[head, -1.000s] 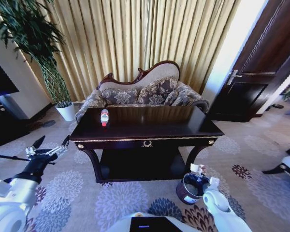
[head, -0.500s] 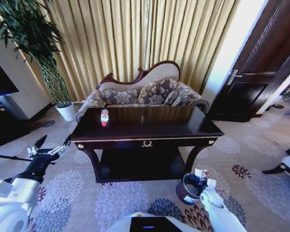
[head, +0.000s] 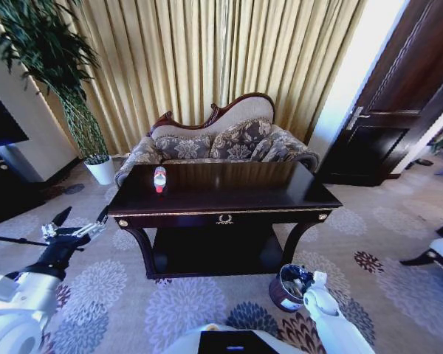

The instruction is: Move to the front of the table and place the trash on the table into the trash bin.

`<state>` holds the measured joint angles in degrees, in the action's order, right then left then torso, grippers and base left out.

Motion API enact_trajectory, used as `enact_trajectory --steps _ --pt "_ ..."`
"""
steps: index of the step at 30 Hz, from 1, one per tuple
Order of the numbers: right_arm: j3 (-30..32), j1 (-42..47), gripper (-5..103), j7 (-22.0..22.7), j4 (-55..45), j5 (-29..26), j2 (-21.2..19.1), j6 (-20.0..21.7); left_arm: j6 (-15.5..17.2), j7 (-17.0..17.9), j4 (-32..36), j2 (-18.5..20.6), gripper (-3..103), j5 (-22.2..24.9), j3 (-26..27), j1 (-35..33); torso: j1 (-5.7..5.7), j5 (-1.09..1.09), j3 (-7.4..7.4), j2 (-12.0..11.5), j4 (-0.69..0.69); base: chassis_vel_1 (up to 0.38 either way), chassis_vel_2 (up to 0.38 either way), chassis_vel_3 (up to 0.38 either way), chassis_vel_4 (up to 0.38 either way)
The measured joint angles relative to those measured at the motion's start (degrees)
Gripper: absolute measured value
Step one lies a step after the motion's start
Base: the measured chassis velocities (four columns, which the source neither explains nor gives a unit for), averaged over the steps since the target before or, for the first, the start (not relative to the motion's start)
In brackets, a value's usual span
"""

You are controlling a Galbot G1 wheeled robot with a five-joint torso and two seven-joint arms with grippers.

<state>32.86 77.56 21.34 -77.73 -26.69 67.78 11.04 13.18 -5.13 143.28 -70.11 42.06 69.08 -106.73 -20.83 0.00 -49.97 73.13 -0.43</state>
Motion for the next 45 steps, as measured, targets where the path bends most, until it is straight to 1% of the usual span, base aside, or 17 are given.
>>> enact_trajectory --steps 1,2,5,6,7,11,22,25,26,30,31,34,35,38,40,43,45 --pt "0.0 0.1 76 0.0 -0.2 0.0 0.0 0.0 0.0 0.0 0.0 0.0 100 0.0 0.0 0.0 0.0 0.0 0.0 0.0 0.0 0.0 0.0 0.0 0.0" --pt "0.0 0.1 76 0.0 -0.2 0.0 0.0 0.0 0.0 0.0 0.0 0.0 100 0.0 0.0 0.0 0.0 0.0 0.0 0.0 0.0 0.0 0.0 0.0 0.0" --pt "0.3 0.4 91 0.0 -0.6 0.0 0.0 0.0 -0.1 0.0 0.0 0.0 100 0.1 0.0 0.0 0.0 0.0 0.0 0.0 0.0 0.0 0.0 0.0 0.0" --pt "0.3 0.4 91 0.0 -0.6 0.0 0.0 0.0 -0.1 0.0 0.0 0.0 100 0.1 0.0 0.0 0.0 0.0 0.0 0.0 0.0 0.0 0.0 0.0 0.0" --pt "0.3 0.5 96 0.0 -0.7 -0.1 0.0 0.0 -0.1 0.0 0.0 0.0 100 0.1 0.0 0.0 0.0 0.0 0.0 0.0 0.0 0.0 0.0 0.0 0.0" --pt "0.4 0.7 99 0.0 -0.8 -0.2 -0.1 0.0 -0.1 -0.1 0.0 -0.2 100 0.6 -0.1 0.0 0.0 0.0 0.0 0.0 0.0 0.0 0.0 0.0 0.0" --pt "1.5 1.5 100 -0.8 -2.0 -1.5 -0.3 0.0 -0.1 0.1 0.0 -0.6 100 1.0 -0.2 0.1 0.0 0.03 0.0 0.0 0.0 0.0 0.0 0.0 0.0" --pt "4.1 4.4 100 -5.6 -9.7 -3.7 -1.8 0.3 -0.2 0.8 0.0 -0.7 100 1.0 -0.4 0.1 0.0 0.01 0.0 0.0 0.0 0.0 0.0 0.0 0.0" --pt "4.1 4.4 100 -5.6 -9.7 -3.7 -1.8 0.3 -0.2 0.8 0.0 -0.7 100 1.0 -0.4 0.1 0.0 0.01 0.0 0.0 0.0 0.0 0.0 0.0 0.0" --pt "7.4 11.1 100 -9.6 -24.2 -6.3 -3.3 -0.7 -0.4 1.0 0.0 -0.7 100 1.1 -0.6 0.2 0.0 -0.01 0.01 0.0 0.0 0.0 0.0 0.0 0.0" --pt "7.4 11.1 100 -9.6 -24.2 -6.3 -3.3 -0.7 -0.4 1.0 0.0 -0.7 100 1.1 -0.6 0.2 0.0 -0.01 0.01 0.0 0.0 0.0 0.0 0.0 0.0" --pt "8.0 16.5 100 -10.1 -36.2 -5.3 -2.5 -3.4 -0.4 1.0 -0.3 -0.8 100 1.1 -1.0 0.2 0.0 0.0 0.01 0.0 -0.01 0.0 0.0 0.0 0.0" --pt "8.0 16.5 100 -10.1 -36.2 -5.3 -2.5 -3.4 -0.4 1.0 -0.3 -0.8 100 1.1 -1.0 0.2 0.0 0.0 0.01 0.0 -0.01 0.0 0.0 0.0 0.0" --pt "7.3 19.7 100 -10.2 -47.2 -3.9 -1.2 -4.0 -0.8 0.8 -0.6 -0.8 100 1.1 -1.1 0.2 0.0 0.0 0.01 0.0 -0.01 0.0 0.0 0.0 0.0" --pt "6.7 20.1 100 -10.2 -50.0 -3.3 -1.0 -3.9 -1.0 0.7 -0.8 -0.8 100 1.1 -1.2 0.3 0.0 -0.01 0.01 0.0 -0.01 0.0 0.0 0.0 0.0" --pt "4.2 20.1 100 -9.9 -57.7 -2.4 -0.9 -1.5 -1.2 0.6 -1.3 -0.7 100 1.0 -1.2 0.2 0.0 -0.02 0.01 0.0 0.01 0.0 0.0 0.0 0.0" --pt "3.2 19.9 100 -9.7 -59.5 -2.0 -1.0 -0.5 -1.3 0.6 -1.3 -0.6 100 1.0 -1.1 0.2 0.0 -0.01 0.01 0.0 0.01 0.0 0.0 0.0 0.0"
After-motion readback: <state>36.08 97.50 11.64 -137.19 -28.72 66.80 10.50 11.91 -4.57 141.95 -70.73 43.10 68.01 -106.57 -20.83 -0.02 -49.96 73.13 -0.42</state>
